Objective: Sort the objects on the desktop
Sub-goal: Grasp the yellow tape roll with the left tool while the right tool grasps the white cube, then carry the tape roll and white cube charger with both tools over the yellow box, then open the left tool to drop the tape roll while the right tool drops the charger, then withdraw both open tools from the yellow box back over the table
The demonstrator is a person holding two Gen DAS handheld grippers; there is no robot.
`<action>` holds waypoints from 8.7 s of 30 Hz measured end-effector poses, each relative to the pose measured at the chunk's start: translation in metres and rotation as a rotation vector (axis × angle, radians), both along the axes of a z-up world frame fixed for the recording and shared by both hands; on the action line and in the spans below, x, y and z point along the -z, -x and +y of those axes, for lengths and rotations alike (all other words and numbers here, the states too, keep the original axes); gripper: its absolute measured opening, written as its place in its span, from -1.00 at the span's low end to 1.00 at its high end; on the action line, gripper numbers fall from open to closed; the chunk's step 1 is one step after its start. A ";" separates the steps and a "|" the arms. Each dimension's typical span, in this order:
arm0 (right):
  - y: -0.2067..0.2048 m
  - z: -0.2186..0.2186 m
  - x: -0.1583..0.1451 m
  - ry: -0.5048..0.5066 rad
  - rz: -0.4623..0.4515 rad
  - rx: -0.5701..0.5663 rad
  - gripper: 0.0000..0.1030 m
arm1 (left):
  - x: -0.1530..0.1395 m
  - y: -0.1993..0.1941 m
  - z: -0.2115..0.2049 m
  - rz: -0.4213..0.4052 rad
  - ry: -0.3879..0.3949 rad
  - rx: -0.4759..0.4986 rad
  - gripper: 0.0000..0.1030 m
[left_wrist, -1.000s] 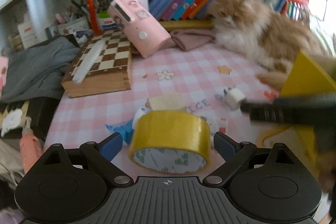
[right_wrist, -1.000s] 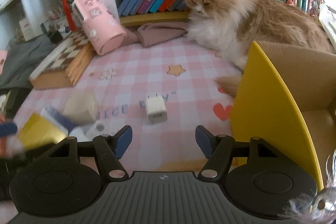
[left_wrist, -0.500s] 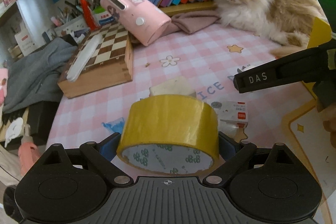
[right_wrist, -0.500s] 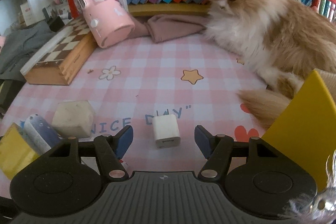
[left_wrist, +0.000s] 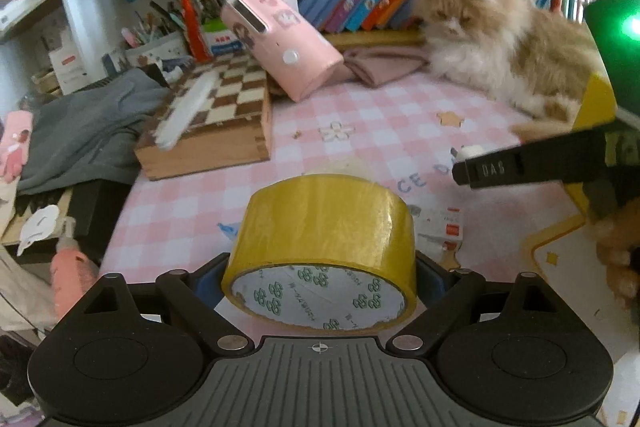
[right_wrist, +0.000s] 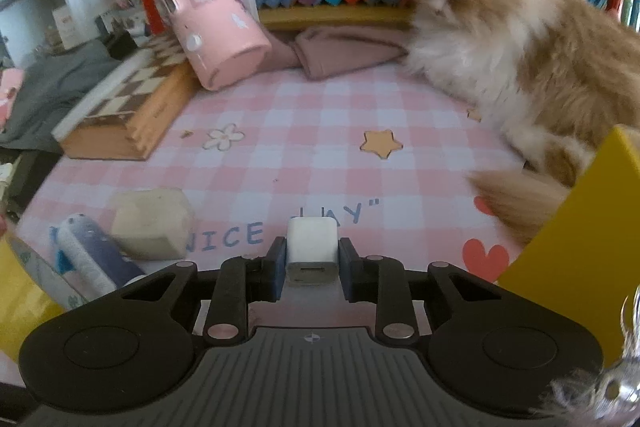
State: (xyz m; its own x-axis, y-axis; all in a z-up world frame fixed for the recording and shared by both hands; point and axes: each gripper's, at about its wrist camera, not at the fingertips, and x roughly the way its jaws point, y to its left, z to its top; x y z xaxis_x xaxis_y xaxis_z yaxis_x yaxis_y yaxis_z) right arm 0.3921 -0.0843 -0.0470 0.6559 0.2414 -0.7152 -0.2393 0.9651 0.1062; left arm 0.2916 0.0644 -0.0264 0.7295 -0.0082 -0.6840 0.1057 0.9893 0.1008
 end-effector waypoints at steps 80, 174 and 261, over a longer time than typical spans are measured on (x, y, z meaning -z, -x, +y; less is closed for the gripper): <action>0.375 -0.084 -0.061 0.021 -0.060 0.380 -0.53 | -0.058 0.205 -0.045 -0.070 0.334 0.569 0.80; 0.189 -0.303 -0.075 -0.173 -0.185 0.043 -0.09 | -0.055 0.105 -0.296 -0.229 -0.122 0.431 0.85; 0.380 -0.084 -0.053 -0.021 -0.155 0.360 0.00 | -0.051 0.233 -0.055 -0.187 0.049 0.463 0.85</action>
State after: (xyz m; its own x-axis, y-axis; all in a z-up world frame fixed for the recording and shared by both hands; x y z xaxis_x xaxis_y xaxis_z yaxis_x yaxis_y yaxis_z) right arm 0.0117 -0.1681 0.0060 0.8015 -0.0100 -0.5980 0.0991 0.9883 0.1162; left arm 0.0589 0.0095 0.0248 0.7518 -0.3890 -0.5324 0.5195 0.8467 0.1150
